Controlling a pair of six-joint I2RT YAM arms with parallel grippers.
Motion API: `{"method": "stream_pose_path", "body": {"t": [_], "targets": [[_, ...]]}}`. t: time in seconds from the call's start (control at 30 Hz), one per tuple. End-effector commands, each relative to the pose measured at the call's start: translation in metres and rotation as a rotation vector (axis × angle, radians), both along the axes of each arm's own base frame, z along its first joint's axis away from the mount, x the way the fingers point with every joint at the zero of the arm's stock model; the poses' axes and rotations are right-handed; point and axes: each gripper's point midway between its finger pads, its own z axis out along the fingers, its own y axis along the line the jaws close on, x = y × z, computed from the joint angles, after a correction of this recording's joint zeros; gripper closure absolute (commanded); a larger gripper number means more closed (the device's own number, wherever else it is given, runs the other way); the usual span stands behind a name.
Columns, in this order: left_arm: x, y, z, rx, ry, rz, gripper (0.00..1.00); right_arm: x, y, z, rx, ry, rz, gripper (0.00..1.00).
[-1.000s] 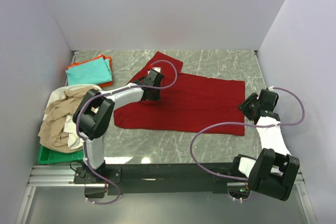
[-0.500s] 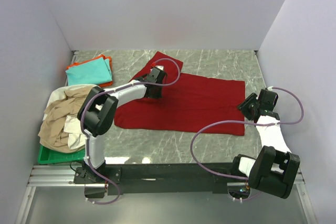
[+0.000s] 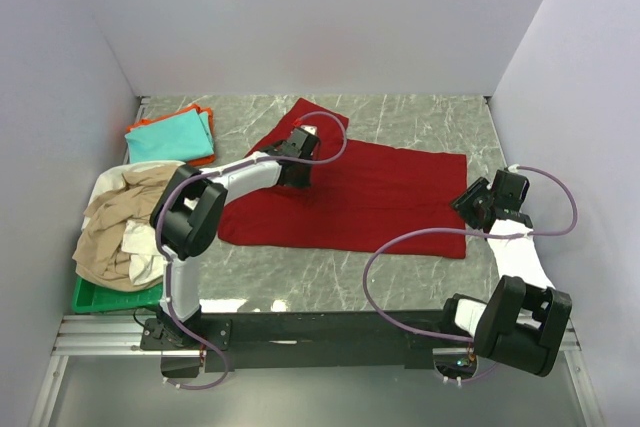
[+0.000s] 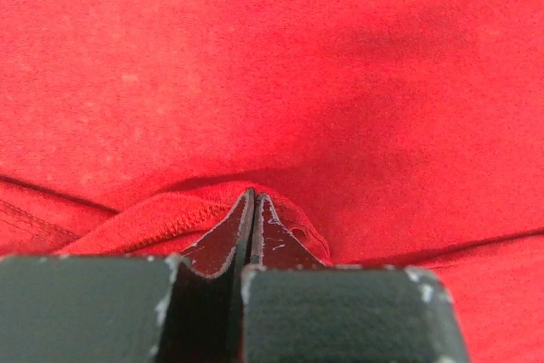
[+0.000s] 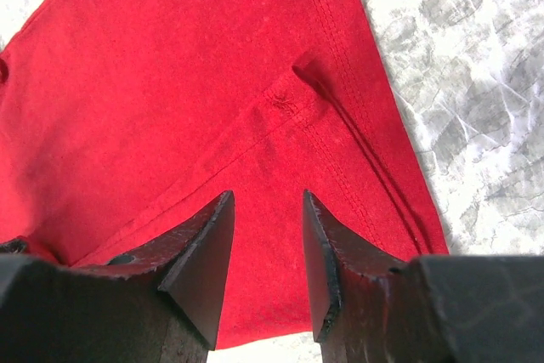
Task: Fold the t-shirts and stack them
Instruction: Fold the tshirt
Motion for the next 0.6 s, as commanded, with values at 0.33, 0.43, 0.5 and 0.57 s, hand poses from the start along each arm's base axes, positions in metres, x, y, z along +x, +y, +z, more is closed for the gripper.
{"method": "stream_pose_path", "body": {"t": [0.33, 0.43, 0.5, 0.57], "targets": [[0.01, -0.02, 0.022, -0.04, -0.062, -0.052, 1.0, 0.018, 0.0, 0.019, -0.018, -0.072, 0.036, 0.56], [0.01, -0.024, 0.021, -0.048, -0.058, -0.062, 1.0, 0.019, 0.0, 0.019, -0.016, -0.072, 0.037, 0.56], [0.011, -0.026, 0.021, -0.054, -0.056, -0.066, 1.0, 0.019, 0.0, 0.018, -0.014, -0.071, 0.038, 0.56], [0.011, -0.027, 0.022, -0.053, -0.058, -0.068, 1.0, 0.019, 0.0, 0.018, -0.013, -0.07, 0.039, 0.57]]}}
